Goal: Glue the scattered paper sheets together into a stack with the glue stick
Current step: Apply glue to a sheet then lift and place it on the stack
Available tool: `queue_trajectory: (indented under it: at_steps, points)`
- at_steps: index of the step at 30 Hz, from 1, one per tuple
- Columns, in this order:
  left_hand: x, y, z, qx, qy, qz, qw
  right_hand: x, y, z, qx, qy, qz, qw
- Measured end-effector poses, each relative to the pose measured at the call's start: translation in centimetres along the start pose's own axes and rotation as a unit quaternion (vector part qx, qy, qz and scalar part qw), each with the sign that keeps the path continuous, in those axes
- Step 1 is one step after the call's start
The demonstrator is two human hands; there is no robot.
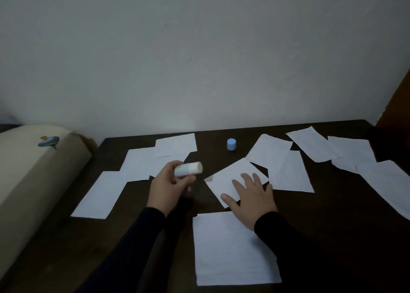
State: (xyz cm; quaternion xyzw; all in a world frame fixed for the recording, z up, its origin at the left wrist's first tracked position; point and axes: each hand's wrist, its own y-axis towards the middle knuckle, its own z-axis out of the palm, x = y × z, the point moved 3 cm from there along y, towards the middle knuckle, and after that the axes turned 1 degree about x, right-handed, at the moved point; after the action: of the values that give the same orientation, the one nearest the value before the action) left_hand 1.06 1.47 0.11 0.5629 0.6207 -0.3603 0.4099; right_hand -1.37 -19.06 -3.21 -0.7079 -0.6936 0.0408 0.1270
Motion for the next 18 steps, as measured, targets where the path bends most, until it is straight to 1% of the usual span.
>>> queue_trajectory:
  at_steps: [2, 4, 6, 10, 12, 16, 18]
  points:
    - [0.5, -0.2, -0.2, -0.023, -0.011, -0.038, 0.999, 0.0, -0.1, 0.5, 0.026, 0.015, -0.012, 0.999]
    - [1.0, -0.1, -0.1, -0.041, -0.006, -0.049, 0.998, 0.0, -0.4, 0.8, 0.033, 0.015, -0.008, 0.999]
    - [1.5, 0.0, -0.2, -0.053, 0.018, -0.033, 0.998, 0.4, -0.9, 0.8, 0.024, 0.01, -0.01, 1.0]
    - [2.6, 0.0, -0.2, -0.035, 0.045, -0.032, 0.998, 0.9, -1.4, 1.0, 0.006, 0.008, -0.016, 1.0]
    - [2.8, 0.1, -0.1, -0.042, 0.053, -0.03, 0.997, 0.8, -1.4, 0.9, 0.004, 0.007, -0.018, 1.0]
    - [3.3, 0.6, -0.3, -0.051, 0.065, -0.039, 0.996, 0.5, -1.1, -0.1, -0.023, 0.044, -0.023, 0.998]
    - [2.6, 0.5, -0.9, -0.095, 0.047, -0.032, 0.994, -0.2, -0.7, -0.7, -0.057, 0.074, -0.017, 0.995]
